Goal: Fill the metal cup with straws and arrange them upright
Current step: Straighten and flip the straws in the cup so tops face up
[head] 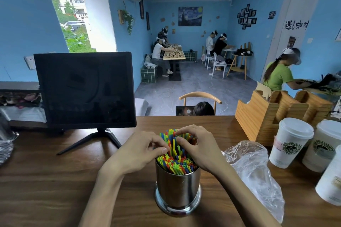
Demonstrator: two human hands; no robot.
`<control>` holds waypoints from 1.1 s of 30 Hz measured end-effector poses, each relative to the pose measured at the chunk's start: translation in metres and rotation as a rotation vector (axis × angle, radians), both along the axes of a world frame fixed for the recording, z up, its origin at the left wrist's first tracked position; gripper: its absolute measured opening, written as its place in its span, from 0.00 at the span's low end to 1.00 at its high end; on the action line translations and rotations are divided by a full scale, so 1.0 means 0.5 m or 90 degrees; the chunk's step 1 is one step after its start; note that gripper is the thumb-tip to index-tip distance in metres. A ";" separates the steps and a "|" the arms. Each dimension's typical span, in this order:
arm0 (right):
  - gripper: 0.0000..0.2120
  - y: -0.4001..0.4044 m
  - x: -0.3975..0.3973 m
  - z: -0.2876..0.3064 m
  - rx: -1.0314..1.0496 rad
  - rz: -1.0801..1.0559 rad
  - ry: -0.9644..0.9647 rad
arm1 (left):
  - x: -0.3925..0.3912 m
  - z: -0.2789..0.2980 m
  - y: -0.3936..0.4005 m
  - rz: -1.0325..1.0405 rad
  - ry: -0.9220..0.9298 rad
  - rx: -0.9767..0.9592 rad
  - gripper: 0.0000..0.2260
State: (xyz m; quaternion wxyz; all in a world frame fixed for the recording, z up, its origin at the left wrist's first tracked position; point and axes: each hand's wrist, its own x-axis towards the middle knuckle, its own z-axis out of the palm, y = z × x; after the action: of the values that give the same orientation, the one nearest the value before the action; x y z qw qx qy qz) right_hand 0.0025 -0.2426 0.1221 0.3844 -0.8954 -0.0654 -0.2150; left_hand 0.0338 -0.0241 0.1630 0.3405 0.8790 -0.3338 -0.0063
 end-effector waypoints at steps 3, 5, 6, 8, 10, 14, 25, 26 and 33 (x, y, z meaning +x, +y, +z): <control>0.08 0.000 0.000 0.000 -0.003 0.000 0.003 | 0.004 0.000 0.005 -0.010 -0.005 0.009 0.04; 0.08 0.000 0.000 0.000 -0.007 -0.001 0.005 | 0.004 0.000 0.006 -0.019 -0.004 0.006 0.04; 0.08 0.000 0.001 0.000 -0.008 -0.001 0.006 | 0.003 0.002 0.006 -0.020 -0.006 0.006 0.04; 0.08 0.000 0.001 0.001 -0.004 0.001 0.009 | 0.000 0.004 0.003 -0.016 -0.008 -0.006 0.04; 0.08 0.000 0.001 0.001 -0.003 0.001 0.010 | -0.001 0.002 -0.001 -0.004 -0.008 -0.016 0.03; 0.08 0.000 0.001 0.001 0.000 0.002 0.011 | -0.004 -0.003 -0.007 0.023 0.004 -0.033 0.04; 0.07 -0.002 0.001 -0.004 0.013 -0.004 0.017 | -0.013 0.013 0.018 -0.036 0.017 0.074 0.06; 0.07 -0.002 0.001 -0.005 0.012 -0.003 0.014 | -0.013 0.015 0.017 -0.037 0.009 0.075 0.06; 0.06 -0.002 0.001 -0.005 0.011 -0.003 0.009 | -0.015 0.013 0.009 -0.019 -0.008 0.031 0.04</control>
State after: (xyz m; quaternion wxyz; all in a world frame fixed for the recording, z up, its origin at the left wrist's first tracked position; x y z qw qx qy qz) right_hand 0.0030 -0.2437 0.1195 0.3921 -0.8938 -0.0587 -0.2097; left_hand 0.0261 -0.0194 0.1696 0.3164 0.8821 -0.3486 -0.0139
